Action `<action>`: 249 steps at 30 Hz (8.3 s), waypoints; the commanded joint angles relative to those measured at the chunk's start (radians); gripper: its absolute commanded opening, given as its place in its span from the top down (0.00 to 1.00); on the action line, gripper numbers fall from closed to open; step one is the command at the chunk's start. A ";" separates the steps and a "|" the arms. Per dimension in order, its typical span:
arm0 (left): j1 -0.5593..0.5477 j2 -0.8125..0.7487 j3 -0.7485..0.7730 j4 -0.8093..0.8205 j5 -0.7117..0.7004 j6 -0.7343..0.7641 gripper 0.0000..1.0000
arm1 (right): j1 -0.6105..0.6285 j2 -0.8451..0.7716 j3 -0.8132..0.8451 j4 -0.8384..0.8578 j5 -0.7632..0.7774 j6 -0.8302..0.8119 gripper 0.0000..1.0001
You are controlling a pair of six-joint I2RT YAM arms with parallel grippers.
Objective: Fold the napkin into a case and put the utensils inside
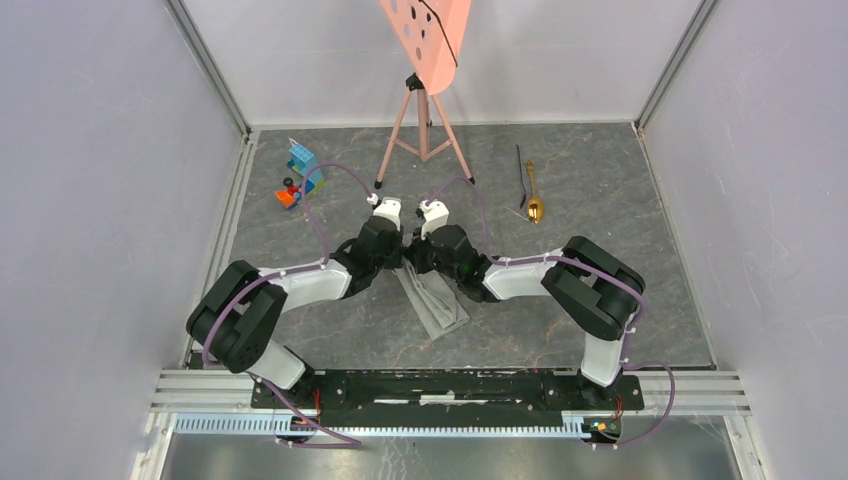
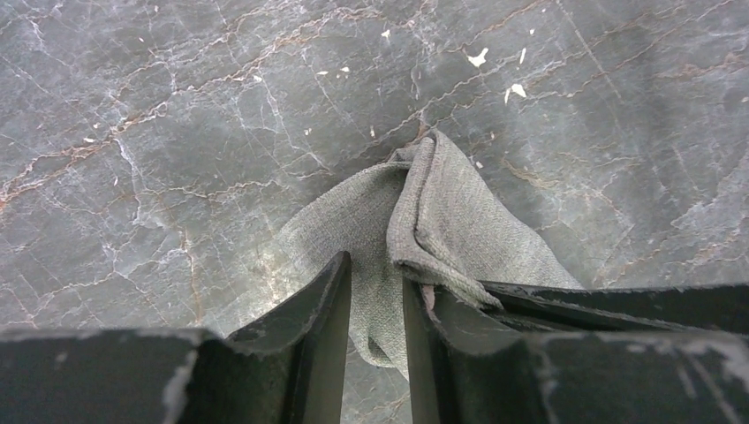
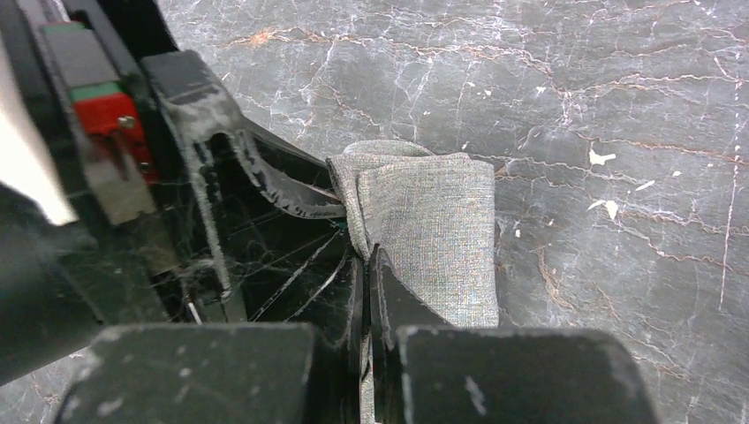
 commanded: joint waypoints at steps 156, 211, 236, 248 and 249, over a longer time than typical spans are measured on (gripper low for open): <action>0.081 -0.188 -0.149 0.082 -0.049 -0.084 0.98 | -0.172 0.303 0.173 0.227 -0.510 0.438 0.71; 0.345 -0.259 -0.029 -0.400 0.254 -0.530 0.40 | -0.105 0.102 0.298 -0.357 -0.405 -0.313 0.45; 0.359 -0.118 -0.169 -0.207 0.385 -0.784 0.68 | 0.039 0.252 0.563 -0.621 -0.140 -0.473 0.52; 0.359 -0.111 -0.189 -0.178 0.390 -0.778 0.69 | 0.044 0.267 0.588 -0.635 -0.141 -0.461 0.74; 0.359 -0.104 -0.191 -0.169 0.395 -0.779 0.72 | 0.044 0.264 0.584 -0.630 -0.146 -0.440 0.78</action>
